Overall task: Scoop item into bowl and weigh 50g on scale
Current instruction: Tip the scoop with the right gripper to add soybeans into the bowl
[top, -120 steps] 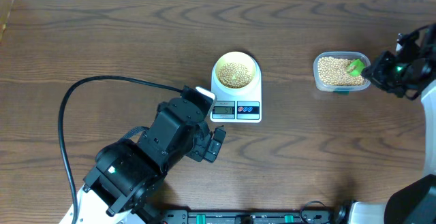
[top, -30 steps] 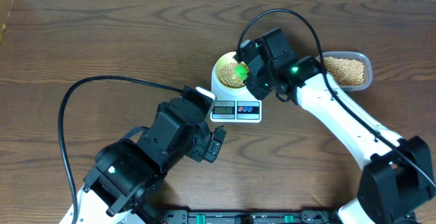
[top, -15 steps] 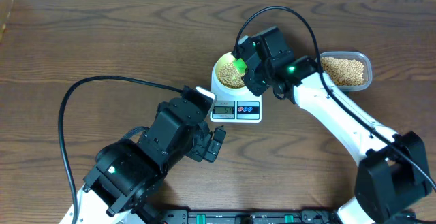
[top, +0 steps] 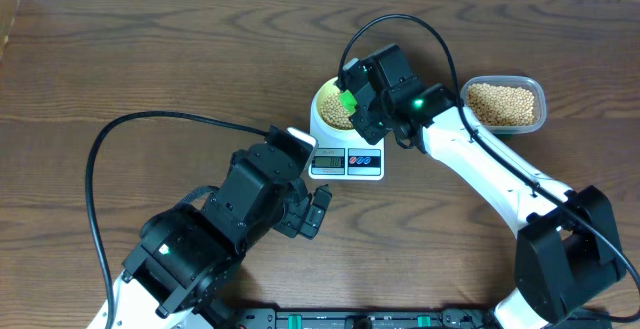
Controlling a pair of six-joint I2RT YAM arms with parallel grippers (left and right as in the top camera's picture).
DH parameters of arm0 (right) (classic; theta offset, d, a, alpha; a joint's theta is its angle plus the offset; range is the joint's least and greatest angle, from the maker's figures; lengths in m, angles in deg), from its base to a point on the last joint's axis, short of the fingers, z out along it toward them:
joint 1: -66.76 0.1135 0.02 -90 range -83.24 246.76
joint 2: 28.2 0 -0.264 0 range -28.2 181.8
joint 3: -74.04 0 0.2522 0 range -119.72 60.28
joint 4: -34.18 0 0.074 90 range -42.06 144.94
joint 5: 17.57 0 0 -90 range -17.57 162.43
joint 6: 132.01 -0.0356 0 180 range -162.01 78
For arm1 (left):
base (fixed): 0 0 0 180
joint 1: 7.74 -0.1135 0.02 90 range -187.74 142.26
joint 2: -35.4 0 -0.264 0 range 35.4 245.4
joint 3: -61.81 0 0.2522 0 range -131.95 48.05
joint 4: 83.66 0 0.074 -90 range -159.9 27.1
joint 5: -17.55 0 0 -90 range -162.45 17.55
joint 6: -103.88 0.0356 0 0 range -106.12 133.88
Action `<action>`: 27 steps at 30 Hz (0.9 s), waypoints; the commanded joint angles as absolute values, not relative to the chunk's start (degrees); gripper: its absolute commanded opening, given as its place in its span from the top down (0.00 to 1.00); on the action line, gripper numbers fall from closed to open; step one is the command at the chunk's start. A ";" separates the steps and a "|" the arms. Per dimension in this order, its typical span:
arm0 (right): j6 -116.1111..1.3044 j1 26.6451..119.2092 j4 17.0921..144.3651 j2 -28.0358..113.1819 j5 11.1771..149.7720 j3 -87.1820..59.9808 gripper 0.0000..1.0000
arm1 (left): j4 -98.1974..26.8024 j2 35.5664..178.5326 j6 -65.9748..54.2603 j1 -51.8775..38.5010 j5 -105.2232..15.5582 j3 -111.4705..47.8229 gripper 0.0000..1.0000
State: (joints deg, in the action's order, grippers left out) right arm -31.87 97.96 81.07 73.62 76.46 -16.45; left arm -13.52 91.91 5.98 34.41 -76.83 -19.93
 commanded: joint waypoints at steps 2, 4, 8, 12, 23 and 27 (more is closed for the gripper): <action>-36.55 98.16 80.96 74.04 76.14 -16.41 0.99 | -13.55 91.89 5.65 34.46 -76.50 -21.07 0.01; -37.40 98.16 81.09 74.06 77.38 -16.43 0.99 | -13.55 91.89 5.65 34.46 -76.50 -21.07 0.01; -39.04 98.16 81.13 74.06 79.37 -16.41 0.99 | -13.55 91.89 5.65 34.46 -76.50 -21.07 0.01; -39.98 98.16 81.20 74.10 79.79 -16.41 0.99 | -13.57 91.89 5.65 34.46 -76.50 -21.07 0.01; -43.81 98.14 81.59 74.12 80.66 -16.41 0.99 | -13.55 91.89 5.65 34.46 -76.50 -21.07 0.01; -45.86 98.14 81.57 74.12 81.27 -16.41 0.99 | -13.55 91.89 5.65 34.46 -76.50 -21.07 0.01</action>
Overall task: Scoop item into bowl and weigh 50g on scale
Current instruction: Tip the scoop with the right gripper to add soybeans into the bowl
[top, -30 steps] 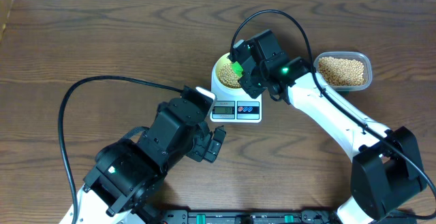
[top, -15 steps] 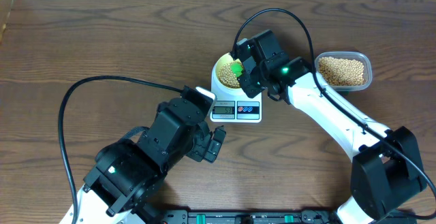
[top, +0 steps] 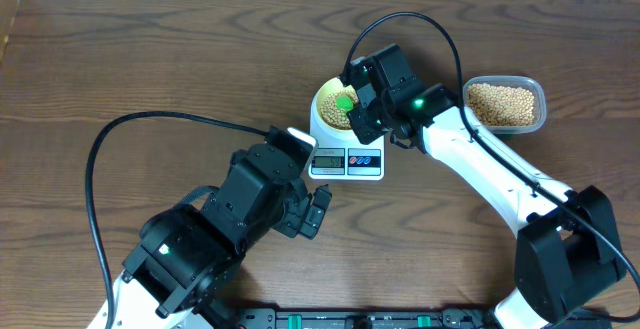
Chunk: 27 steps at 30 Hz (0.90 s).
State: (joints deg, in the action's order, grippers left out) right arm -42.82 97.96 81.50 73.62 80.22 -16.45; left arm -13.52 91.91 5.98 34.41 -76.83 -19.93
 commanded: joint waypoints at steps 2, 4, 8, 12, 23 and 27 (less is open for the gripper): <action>-46.87 98.14 81.53 74.12 81.56 -16.43 0.99 | -13.55 91.89 5.65 34.46 -76.50 -21.07 0.01; -48.22 98.03 81.31 74.12 81.62 -16.41 0.99 | -13.55 91.89 5.65 34.46 -76.50 -21.07 0.01; -51.17 97.11 80.26 74.10 82.12 -16.43 0.99 | -13.55 91.87 5.65 34.46 -76.50 -21.07 0.01; -53.25 95.49 79.34 73.80 86.28 -16.54 0.99 | -13.55 91.89 5.65 34.46 -76.50 -21.07 0.01; -56.81 89.55 78.09 73.31 101.69 -16.56 0.99 | -13.55 91.89 5.65 34.46 -76.50 -21.07 0.01; -56.77 87.39 78.14 73.31 106.39 -16.56 0.99 | -13.55 91.89 5.65 34.46 -76.50 -21.07 0.01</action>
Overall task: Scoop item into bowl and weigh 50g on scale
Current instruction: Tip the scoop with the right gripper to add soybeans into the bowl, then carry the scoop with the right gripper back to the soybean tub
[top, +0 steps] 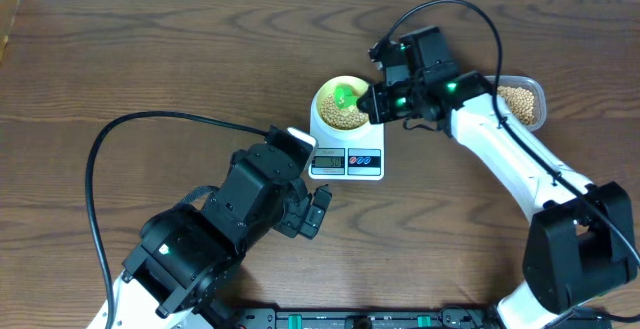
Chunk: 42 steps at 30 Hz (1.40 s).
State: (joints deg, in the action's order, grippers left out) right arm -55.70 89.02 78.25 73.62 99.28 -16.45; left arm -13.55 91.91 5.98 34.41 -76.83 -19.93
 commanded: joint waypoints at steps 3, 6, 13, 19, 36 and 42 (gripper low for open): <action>-56.70 85.51 78.14 73.31 110.25 -16.56 0.99 | -13.55 91.89 5.65 34.46 -76.50 -21.07 0.01; -56.70 83.15 78.16 73.25 115.92 -16.56 0.99 | -13.55 91.89 5.65 34.46 -76.50 -21.07 0.01; -56.51 79.58 78.07 69.88 122.17 -16.56 0.99 | -13.55 91.87 5.65 34.46 -76.50 -21.07 0.01; -57.14 76.00 78.12 63.35 122.06 -16.56 0.99 | -13.55 91.89 5.65 34.46 -76.50 -21.07 0.01; -72.59 62.88 75.54 54.89 115.57 -16.54 0.99 | -13.55 91.89 5.65 34.46 -76.50 -21.07 0.01; -75.33 59.61 76.08 54.89 115.43 -16.54 0.99 | -13.55 91.89 5.65 34.46 -76.50 -21.07 0.01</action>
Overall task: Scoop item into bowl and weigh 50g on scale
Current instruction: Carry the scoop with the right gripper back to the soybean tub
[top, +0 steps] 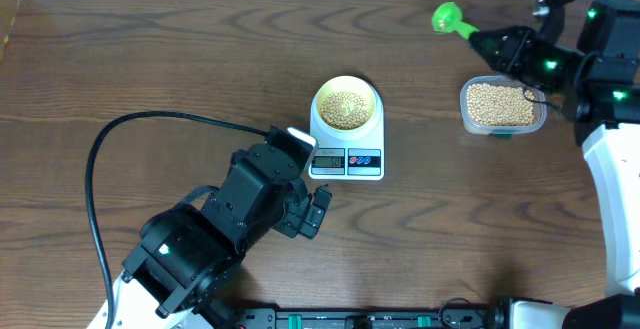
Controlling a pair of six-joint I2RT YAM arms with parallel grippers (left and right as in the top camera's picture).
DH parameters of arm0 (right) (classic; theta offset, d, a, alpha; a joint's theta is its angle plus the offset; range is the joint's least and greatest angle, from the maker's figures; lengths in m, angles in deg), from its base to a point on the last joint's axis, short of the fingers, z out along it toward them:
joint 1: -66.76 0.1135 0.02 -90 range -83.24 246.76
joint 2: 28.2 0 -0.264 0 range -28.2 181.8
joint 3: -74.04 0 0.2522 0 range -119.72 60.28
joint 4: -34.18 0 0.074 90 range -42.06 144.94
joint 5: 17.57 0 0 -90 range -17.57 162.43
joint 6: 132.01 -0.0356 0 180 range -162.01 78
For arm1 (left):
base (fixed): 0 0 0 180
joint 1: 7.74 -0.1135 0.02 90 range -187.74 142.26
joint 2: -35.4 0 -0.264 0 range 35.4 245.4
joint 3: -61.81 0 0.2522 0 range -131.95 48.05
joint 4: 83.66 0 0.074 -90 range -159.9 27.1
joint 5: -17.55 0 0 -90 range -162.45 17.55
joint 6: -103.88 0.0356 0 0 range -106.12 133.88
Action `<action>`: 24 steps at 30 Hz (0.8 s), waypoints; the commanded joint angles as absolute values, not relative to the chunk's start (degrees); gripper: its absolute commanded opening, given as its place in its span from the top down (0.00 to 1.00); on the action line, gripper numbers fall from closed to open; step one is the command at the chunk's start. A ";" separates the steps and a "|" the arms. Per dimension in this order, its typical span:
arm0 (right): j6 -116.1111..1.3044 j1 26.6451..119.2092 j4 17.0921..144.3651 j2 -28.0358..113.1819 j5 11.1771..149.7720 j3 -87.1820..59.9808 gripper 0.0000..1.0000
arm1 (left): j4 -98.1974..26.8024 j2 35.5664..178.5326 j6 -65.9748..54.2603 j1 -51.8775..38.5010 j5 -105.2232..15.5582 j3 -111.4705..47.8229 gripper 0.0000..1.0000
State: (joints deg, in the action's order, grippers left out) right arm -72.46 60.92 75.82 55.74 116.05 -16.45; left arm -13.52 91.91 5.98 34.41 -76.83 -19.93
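Note:
A pale yellow bowl (345, 107) filled with beans sits on the white scale (346, 161), whose display faces the table's front. My right gripper (488, 41) is shut on the handle of a green scoop (446, 17), held up at the far right, beyond the clear bean container (502, 106). The scoop's head points left, away from the bowl. My left gripper (317, 212) hangs low just in front of and left of the scale, open with nothing between its fingers.
The left arm's black body (215, 234) and its looping cable (110, 149) fill the front left. The right arm's white link (615, 184) runs down the right edge. Dark wooden table (180, 59) all around.
My right gripper with the green scoop has moved from over the bowl to the far right, behind the bean container. The left arm has not moved.
The right gripper held the scoop low over the bowl on the scale at the first two moments. Then the arm had drawn back to the right with the scoop's head still over the bowl. Now the scoop is far from the bowl, beyond the container.

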 commanded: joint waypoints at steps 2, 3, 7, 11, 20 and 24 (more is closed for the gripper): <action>-75.37 57.81 78.97 54.89 115.37 -16.54 0.99 | -13.55 91.89 5.65 34.46 -76.50 -21.07 0.01; -75.33 57.09 80.76 54.89 114.87 -16.54 0.99 | -13.55 91.89 5.65 34.46 -76.50 -21.07 0.01; -72.59 53.64 88.19 54.89 114.39 -16.54 0.99 | -13.55 91.89 5.65 34.46 -76.50 -21.07 0.01; -69.93 51.54 92.08 54.91 114.32 -16.54 0.99 | -13.55 91.87 5.65 34.46 -76.50 -21.07 0.01; -64.79 49.59 100.89 54.95 109.53 -16.54 0.99 | -13.55 91.89 5.65 34.46 -76.50 -21.07 0.01; -64.16 49.62 103.97 54.95 102.67 -16.54 0.99 | -13.55 91.89 5.65 34.46 -76.50 -21.07 0.01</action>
State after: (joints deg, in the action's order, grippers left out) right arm -66.36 49.94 103.10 55.74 108.51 -16.45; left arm -13.52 91.91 5.98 34.41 -76.83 -19.93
